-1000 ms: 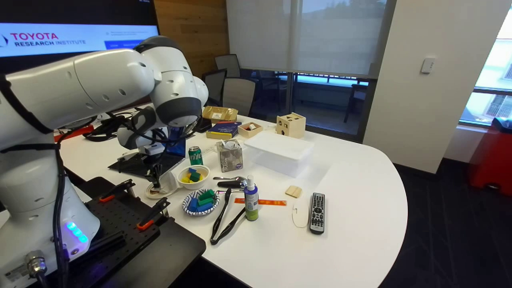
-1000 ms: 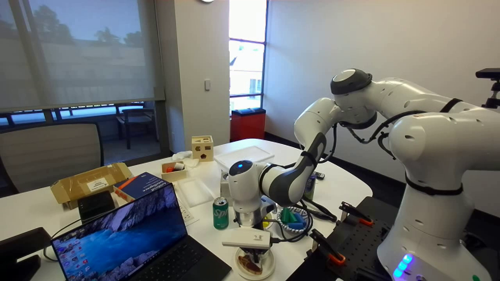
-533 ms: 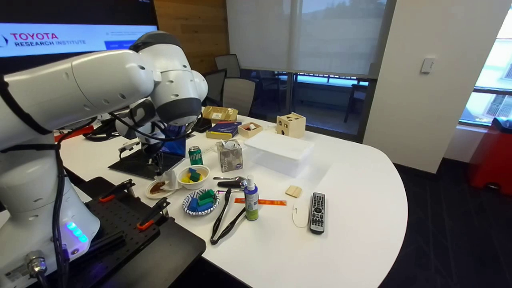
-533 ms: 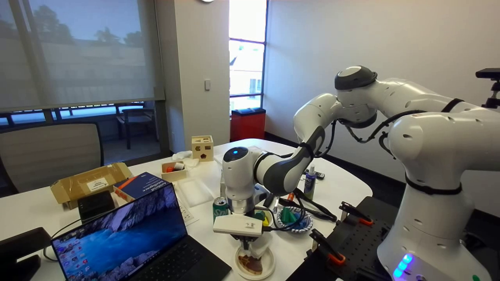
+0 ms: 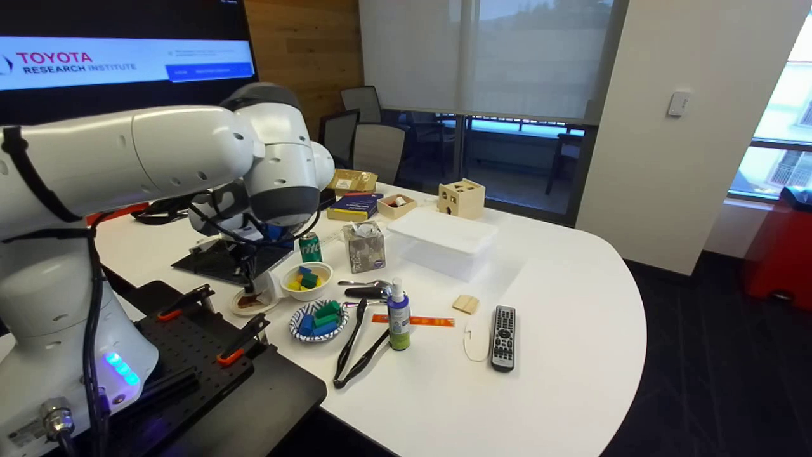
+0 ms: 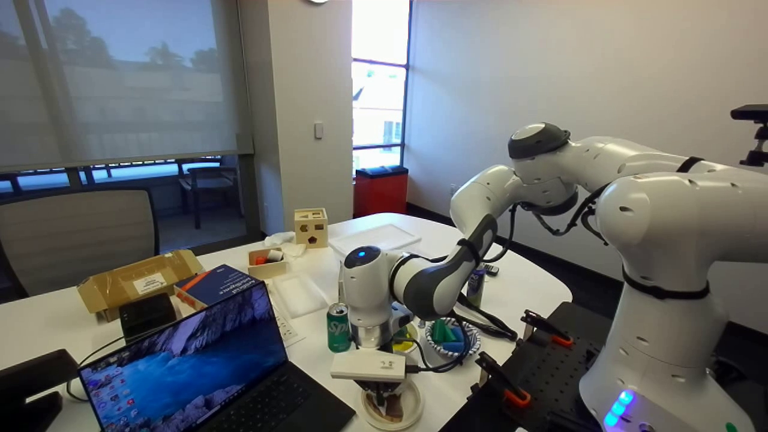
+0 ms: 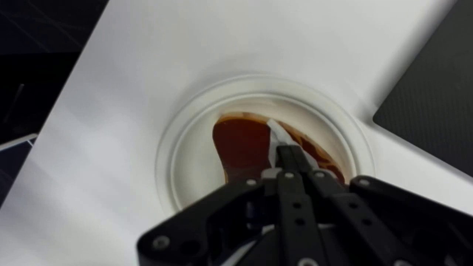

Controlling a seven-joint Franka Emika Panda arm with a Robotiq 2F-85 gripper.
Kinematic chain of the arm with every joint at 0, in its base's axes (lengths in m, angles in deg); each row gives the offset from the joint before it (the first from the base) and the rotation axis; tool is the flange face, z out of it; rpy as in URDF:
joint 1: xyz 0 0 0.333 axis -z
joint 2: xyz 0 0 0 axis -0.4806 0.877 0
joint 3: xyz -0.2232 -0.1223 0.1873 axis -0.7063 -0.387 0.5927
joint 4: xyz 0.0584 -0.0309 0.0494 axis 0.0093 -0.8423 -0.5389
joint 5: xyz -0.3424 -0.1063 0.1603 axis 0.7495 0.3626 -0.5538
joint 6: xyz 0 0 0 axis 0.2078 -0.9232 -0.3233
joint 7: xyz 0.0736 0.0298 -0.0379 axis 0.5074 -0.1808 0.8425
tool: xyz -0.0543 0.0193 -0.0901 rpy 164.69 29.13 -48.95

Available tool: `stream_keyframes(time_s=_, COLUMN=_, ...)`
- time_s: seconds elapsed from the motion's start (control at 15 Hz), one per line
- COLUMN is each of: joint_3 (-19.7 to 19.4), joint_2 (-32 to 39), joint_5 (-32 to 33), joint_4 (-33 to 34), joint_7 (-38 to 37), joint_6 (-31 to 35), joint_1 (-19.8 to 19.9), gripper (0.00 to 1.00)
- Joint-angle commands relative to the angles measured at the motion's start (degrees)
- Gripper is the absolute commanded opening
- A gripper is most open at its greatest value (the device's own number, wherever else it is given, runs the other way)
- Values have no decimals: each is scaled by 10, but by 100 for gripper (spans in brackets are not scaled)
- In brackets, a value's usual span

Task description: Remove the blocks from the white plate and put them in the white bowl then use the napkin to wipe the pizza slice on the plate.

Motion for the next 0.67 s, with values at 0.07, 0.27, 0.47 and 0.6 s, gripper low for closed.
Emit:
stream_keyframes(time_s=0.07, joint_3=11, joint_2=-2, joint_5=7, joint_4=-5, joint_7=13, joint_6=24, joint_1=20, gripper=0)
stream_keyframes(time_s=0.27, joint_3=61, joint_2=15, joint_5=9, joint_4=-45, joint_7=0, joint_6=-8, joint_1=59, gripper=0)
stream_keyframes(time_s=0.47, joint_3=126, joint_2=65, joint_5=3, joint_4=-80, joint_7=-27, joint_6=-88, joint_1=84, gripper=0)
stream_keyframes(time_s=0.6, joint_3=168, joint_2=85, joint_5=3, joint_4=-86, joint_7=-19, joint_6=-143, joint_1=99, gripper=0)
